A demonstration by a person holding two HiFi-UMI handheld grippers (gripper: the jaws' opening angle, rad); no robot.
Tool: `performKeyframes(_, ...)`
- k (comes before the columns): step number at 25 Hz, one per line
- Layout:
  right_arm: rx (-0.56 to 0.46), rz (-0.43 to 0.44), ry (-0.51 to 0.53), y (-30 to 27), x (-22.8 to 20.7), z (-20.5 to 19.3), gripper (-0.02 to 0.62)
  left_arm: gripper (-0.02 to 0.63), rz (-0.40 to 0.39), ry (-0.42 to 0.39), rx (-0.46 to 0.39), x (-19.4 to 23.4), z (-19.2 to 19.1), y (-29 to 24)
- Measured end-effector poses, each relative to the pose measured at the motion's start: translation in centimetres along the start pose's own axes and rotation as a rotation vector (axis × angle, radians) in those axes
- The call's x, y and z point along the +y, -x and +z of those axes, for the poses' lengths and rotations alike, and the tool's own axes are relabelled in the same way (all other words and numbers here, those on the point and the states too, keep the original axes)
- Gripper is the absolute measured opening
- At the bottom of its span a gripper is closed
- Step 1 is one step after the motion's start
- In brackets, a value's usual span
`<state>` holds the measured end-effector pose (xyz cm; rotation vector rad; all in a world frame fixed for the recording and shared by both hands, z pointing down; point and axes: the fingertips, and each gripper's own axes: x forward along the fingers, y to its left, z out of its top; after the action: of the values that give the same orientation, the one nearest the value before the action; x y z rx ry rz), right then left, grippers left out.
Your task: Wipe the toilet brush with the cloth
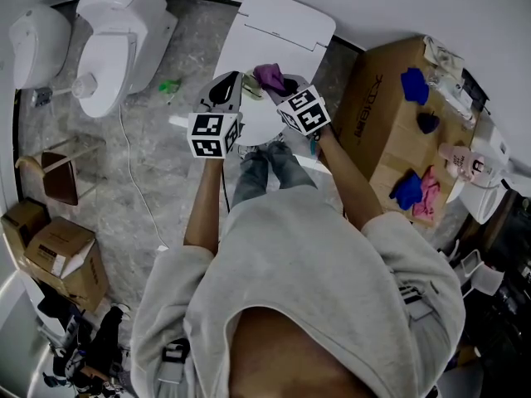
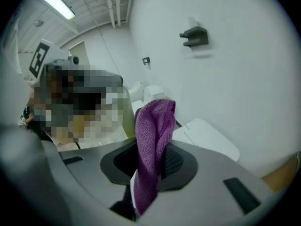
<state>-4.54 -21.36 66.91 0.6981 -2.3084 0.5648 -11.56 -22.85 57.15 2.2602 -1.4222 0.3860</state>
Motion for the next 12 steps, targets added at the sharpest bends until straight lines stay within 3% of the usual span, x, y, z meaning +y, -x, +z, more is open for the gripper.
performKeyframes(6,-0.130,0.035,0.149,3.0,1.9,5.9,0.100,0.020,0.002,0.002,-0.001,-0.1,-0.1,-0.1)
performKeyframes(9,-0.115,0.043,0.179,2.6,2.3,5.7,0.100,0.020,0.004,0.003,-0.003,-0.1,-0.1,-0.1)
performKeyframes(12,-0.071,0.036,0.140,1.7,1.8,3.7,0.100,0.020,0.007,0.006,-0.001,0.0,-0.2,0.0)
